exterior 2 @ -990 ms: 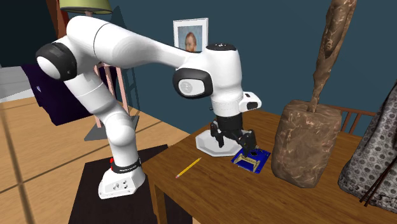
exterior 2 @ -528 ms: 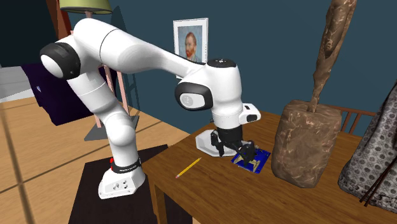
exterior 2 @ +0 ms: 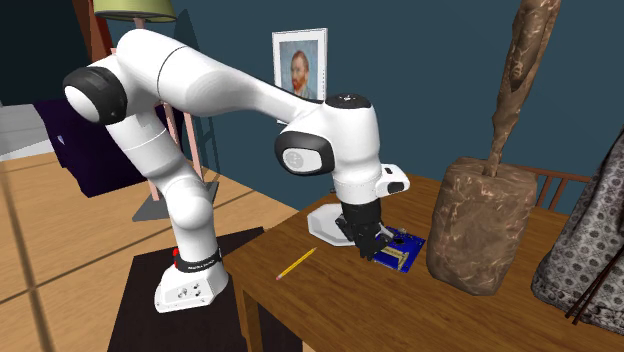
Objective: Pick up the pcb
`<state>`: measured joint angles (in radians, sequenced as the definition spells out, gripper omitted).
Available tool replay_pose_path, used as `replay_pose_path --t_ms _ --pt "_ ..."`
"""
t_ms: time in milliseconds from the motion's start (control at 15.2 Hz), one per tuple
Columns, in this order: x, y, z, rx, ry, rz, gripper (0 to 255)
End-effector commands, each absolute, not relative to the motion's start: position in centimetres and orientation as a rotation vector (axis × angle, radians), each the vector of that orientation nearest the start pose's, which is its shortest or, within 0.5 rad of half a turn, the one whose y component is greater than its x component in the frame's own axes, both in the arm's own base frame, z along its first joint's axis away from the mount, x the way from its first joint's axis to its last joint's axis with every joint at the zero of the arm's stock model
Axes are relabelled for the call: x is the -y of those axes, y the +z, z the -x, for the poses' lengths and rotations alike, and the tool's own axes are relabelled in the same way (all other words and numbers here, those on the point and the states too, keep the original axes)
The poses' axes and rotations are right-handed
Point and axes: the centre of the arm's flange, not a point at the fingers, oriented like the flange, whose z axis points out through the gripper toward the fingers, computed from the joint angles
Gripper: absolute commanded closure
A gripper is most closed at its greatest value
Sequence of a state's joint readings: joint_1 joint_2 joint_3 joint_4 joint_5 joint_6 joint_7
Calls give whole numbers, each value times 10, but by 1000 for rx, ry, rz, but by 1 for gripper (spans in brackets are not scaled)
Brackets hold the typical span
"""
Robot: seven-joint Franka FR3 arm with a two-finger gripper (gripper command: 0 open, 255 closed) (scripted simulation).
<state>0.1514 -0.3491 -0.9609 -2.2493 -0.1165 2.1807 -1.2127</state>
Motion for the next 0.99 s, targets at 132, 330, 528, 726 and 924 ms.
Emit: replay_pose_path --t_ms 132,330,528,726,924 --pt "379 458 -325 736 -367 3054 255" --pt "379 473 -325 736 -367 3054 255" --pt "379 489 -325 736 -367 3054 255" --pt "379 505 -325 736 -367 3054 255" --pt "379 521 -325 736 -367 3054 255"
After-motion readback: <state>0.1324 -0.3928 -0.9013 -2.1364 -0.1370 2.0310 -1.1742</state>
